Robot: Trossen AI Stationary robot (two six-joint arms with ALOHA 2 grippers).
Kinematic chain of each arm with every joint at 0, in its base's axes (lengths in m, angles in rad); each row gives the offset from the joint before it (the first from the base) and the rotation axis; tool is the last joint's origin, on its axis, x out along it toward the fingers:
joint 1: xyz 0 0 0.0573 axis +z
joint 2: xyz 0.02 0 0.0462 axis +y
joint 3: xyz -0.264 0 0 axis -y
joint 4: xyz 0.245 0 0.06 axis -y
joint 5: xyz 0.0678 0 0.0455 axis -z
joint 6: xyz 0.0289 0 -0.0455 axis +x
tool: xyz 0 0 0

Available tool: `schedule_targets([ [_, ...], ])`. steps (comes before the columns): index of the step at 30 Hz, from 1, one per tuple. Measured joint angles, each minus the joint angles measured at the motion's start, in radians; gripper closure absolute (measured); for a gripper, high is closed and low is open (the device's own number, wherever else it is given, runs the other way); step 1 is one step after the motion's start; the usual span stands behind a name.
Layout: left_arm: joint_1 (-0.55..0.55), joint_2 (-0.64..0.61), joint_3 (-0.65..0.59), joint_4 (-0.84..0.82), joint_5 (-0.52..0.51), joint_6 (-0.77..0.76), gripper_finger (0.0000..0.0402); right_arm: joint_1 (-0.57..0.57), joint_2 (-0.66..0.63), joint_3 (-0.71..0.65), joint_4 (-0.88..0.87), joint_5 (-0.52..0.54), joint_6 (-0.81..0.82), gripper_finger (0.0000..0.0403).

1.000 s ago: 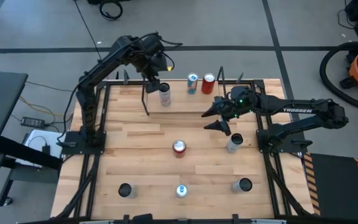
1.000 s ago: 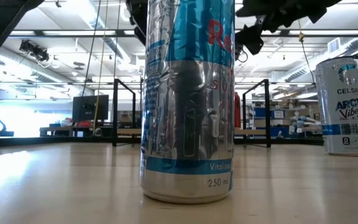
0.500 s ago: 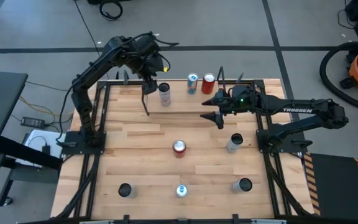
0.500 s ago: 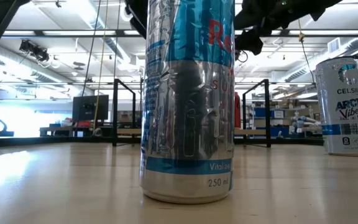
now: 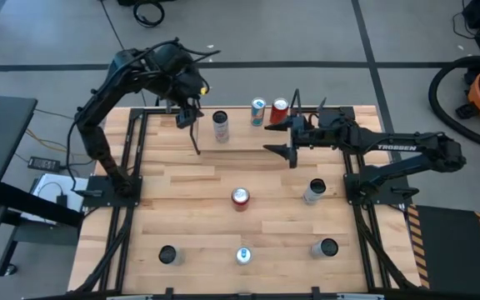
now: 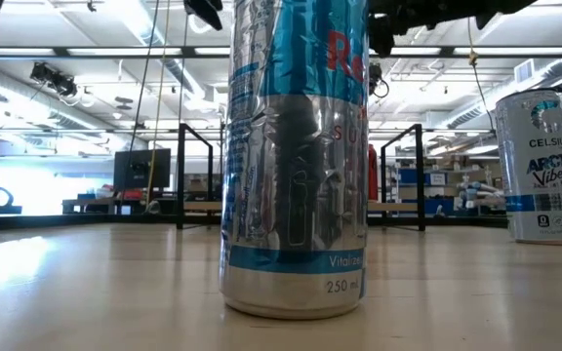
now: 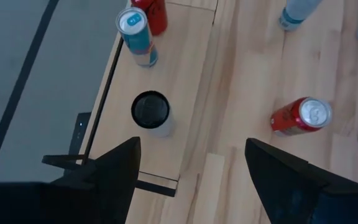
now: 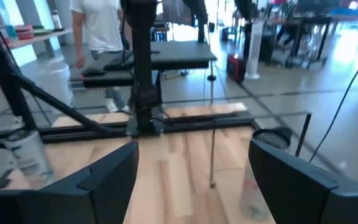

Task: Place canned beverage on shelf
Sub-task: Put the top white and pink soda can on the shelf

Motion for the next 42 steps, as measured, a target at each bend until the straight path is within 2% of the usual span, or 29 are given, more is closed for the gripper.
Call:
schedule_targets([
  [6,-0.02,-0.019,0.0,0.0,0.001,-0.034,0.0111,-0.061,0.127,0.066,0.039,-0.011,-0.075,0.009],
  [12,-0.045,-0.031,0.0,0.0,0.001,-0.033,0.0111,-0.106,0.254,0.174,0.041,-0.09,-0.182,0.009],
  [17,-0.044,-0.056,-0.017,0.001,-0.003,-0.037,0.0111,-0.141,0.382,0.276,0.037,-0.149,-0.188,0.009],
  [23,-0.042,-0.116,-0.112,0.0,-0.006,-0.028,0.0111,-0.179,0.515,0.433,-0.061,-0.163,-0.244,0.009],
  [28,-0.041,-0.169,-0.214,0.0,-0.011,-0.026,0.0111,-0.206,0.606,0.519,-0.079,-0.227,-0.251,0.009],
  [42,-0.045,-0.315,-0.46,0.0,-0.013,-0.112,0.0111,-0.263,0.784,0.632,-0.086,-0.275,-0.247,0.009],
])
